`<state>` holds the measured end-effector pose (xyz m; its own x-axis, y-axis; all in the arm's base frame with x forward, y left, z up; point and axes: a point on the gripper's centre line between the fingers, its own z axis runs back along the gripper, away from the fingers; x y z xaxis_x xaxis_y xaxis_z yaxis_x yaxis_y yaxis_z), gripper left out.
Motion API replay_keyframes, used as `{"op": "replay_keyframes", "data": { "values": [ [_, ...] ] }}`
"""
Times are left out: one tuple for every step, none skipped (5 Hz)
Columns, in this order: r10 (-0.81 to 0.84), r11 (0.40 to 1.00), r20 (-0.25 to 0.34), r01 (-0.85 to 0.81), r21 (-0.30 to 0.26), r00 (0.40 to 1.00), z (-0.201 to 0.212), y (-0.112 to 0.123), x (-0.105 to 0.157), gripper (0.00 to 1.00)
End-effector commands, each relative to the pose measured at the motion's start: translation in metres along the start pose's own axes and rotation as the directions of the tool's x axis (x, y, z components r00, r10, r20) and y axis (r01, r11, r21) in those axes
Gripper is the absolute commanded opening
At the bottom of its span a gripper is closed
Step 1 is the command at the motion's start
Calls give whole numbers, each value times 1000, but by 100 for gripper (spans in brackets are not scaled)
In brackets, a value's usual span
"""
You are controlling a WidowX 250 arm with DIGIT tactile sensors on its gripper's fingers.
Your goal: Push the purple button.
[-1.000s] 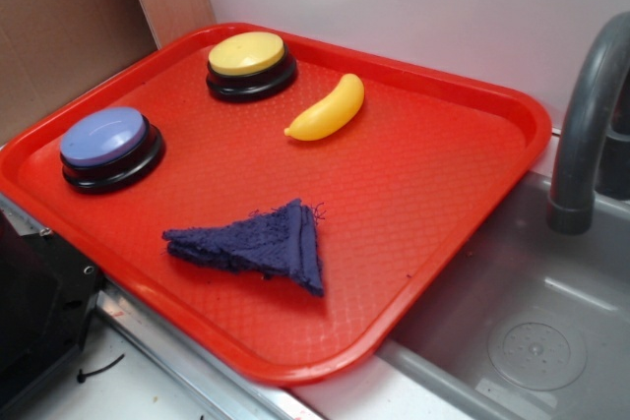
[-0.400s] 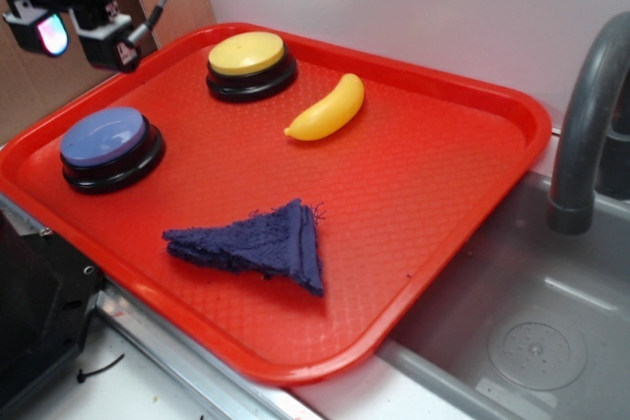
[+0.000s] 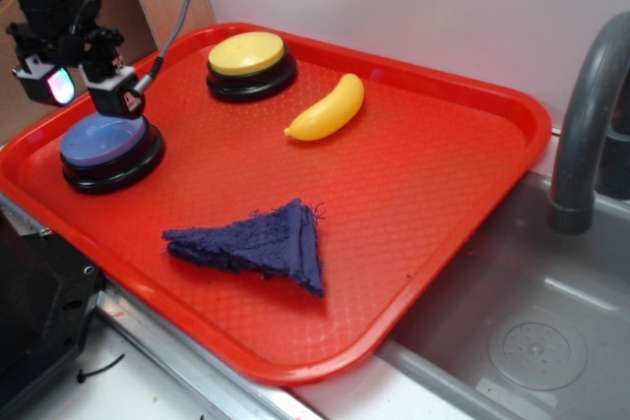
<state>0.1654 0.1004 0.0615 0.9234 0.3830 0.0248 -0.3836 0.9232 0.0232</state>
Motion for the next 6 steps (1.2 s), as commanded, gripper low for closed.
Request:
{"op": "replay_keyframes", "data": {
  "values": [
    [-13, 996, -10, 14, 93, 1000, -18, -8, 4, 100],
    [-20, 996, -23, 22, 90, 1000, -20, -9, 5, 100],
    [-23, 997, -12, 24, 68, 1000, -2, -8, 4, 100],
    [-22, 998, 2, 22, 66, 1000, 18, -4, 1, 100],
    [5, 992, -13, -4, 124, 1000, 33, 1, -1, 100],
    [22, 991, 19, -25, 129, 1000, 47, 4, -5, 100]
  ]
}}
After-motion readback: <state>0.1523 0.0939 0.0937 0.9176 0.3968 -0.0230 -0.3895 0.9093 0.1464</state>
